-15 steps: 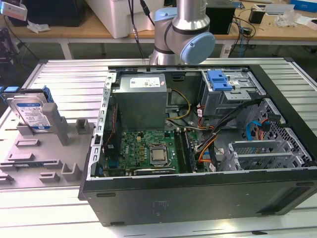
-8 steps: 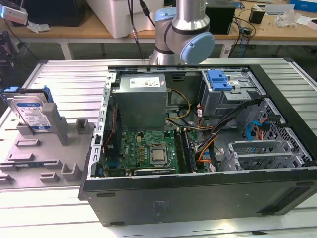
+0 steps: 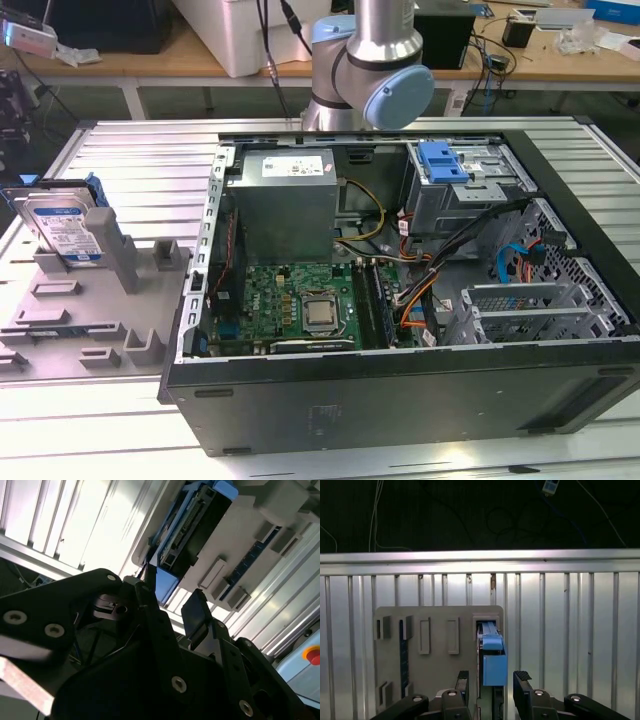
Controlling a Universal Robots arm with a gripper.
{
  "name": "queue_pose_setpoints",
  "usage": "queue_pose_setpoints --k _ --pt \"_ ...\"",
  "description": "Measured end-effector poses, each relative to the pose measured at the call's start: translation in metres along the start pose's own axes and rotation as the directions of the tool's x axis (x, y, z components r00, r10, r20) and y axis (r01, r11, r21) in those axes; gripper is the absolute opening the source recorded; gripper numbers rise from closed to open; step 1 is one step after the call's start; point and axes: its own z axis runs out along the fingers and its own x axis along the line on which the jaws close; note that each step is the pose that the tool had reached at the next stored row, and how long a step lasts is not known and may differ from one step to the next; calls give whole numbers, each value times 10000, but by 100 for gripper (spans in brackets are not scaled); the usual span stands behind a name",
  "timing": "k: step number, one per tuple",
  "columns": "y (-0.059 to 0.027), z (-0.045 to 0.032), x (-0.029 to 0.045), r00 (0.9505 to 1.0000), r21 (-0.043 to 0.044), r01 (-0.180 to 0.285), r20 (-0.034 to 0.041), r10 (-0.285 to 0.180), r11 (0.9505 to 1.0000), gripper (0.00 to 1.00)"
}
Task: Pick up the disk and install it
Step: 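Pick up the disk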
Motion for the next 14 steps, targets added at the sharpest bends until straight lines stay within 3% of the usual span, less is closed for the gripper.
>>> queue_pose_setpoints --k 14 --pt "16 139 -5 10000 0 0 0 0 10000 48"
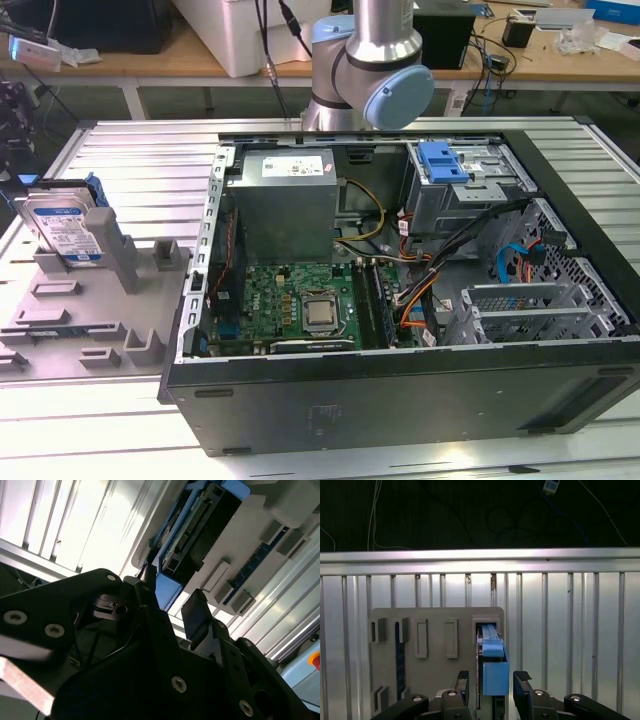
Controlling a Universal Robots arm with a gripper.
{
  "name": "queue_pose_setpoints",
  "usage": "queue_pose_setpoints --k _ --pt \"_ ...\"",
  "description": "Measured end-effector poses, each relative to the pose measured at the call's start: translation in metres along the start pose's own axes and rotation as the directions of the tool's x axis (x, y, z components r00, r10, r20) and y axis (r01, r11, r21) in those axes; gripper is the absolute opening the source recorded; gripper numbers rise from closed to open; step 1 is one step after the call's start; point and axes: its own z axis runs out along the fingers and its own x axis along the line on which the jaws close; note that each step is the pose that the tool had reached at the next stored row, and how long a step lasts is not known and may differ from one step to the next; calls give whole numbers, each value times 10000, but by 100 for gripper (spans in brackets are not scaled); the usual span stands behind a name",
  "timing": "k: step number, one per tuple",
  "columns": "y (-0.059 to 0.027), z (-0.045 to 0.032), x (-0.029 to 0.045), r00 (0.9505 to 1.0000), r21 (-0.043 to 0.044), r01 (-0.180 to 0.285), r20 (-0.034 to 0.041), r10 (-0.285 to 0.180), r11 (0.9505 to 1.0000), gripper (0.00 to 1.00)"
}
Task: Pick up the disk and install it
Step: 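Pick up the disk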
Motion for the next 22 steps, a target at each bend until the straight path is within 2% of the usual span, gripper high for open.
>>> queue_pose_setpoints --k 10,13,22 --pt "8 109 -4 10000 0 0 0 0 10000 48" --pt "14 198 -8 10000 0 0 0 0 10000 48" --pt "19 275 -11 10000 0 0 0 0 10000 48"
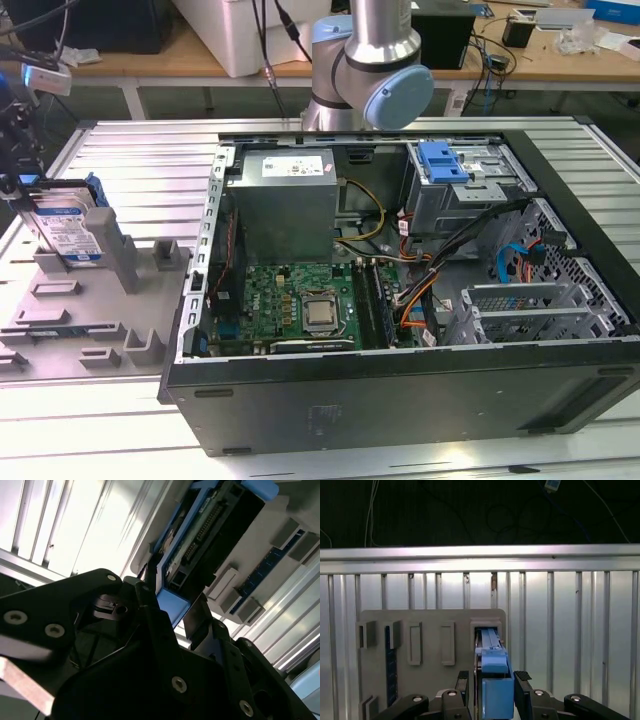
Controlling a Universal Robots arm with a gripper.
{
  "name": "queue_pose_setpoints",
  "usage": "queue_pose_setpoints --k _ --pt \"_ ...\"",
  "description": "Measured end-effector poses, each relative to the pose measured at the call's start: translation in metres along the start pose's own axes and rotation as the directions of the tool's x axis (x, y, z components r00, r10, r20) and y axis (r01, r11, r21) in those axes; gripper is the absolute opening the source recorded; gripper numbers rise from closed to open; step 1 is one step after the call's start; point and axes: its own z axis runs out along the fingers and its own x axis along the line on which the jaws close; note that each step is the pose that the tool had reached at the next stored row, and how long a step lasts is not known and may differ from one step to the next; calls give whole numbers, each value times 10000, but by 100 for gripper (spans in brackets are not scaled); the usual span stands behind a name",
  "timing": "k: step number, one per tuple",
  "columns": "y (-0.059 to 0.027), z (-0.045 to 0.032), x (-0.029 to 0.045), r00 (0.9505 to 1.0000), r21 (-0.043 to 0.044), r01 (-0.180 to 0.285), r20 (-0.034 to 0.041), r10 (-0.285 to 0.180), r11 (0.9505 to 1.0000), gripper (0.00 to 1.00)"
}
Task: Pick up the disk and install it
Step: 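Pick up the disk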
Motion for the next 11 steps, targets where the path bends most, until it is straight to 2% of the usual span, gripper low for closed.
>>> queue_pose_setpoints --k 11 --pt "6 70 -3 10000 -2 0 -1 0 10000 48"
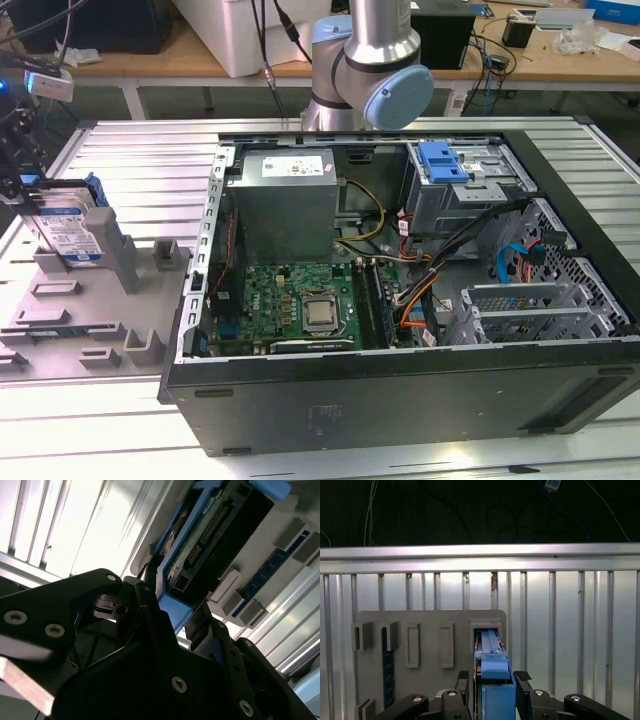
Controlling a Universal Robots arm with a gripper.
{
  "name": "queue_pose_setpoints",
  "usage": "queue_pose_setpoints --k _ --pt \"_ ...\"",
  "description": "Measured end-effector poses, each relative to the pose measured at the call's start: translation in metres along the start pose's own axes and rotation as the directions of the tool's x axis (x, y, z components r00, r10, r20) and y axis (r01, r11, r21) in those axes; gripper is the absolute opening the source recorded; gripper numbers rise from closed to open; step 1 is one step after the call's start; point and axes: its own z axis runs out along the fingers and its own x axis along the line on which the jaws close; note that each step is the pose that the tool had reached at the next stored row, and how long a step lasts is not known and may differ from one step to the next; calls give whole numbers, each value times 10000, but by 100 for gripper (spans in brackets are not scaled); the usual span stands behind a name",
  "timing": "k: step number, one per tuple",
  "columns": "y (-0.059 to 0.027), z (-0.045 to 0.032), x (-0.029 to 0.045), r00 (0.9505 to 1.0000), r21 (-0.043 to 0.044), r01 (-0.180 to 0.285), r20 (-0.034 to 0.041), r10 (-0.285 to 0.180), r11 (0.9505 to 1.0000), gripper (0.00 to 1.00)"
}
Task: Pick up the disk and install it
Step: 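Pick up the disk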
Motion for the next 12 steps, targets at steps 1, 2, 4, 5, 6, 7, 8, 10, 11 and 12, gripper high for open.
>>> queue_pose_setpoints --k 1,2,4,5,6,7,8,10,11,12 --pt "0 0 0 10000 0 -1 1 1 10000 48" --pt "0 2 0 10000 2 -1 4 1 10000 48" --pt "0 2 1 10000 3 -1 7 1 10000 48" --pt "0 2 2 10000 3 -1 7 1 10000 48" --pt "0 3 4 10000 3 0 7 0 10000 48" --pt "0 4 6 10000 3 0 7 0 10000 48" --pt "0 4 7 10000 3 -1 7 1 10000 48" --pt "0 6 9 10000 2 -1 6 1 10000 48" --pt "0 10 10 10000 1 -1 6 1 10000 48" --pt "0 12 10 10000 1 -1 6 1 10000 48"
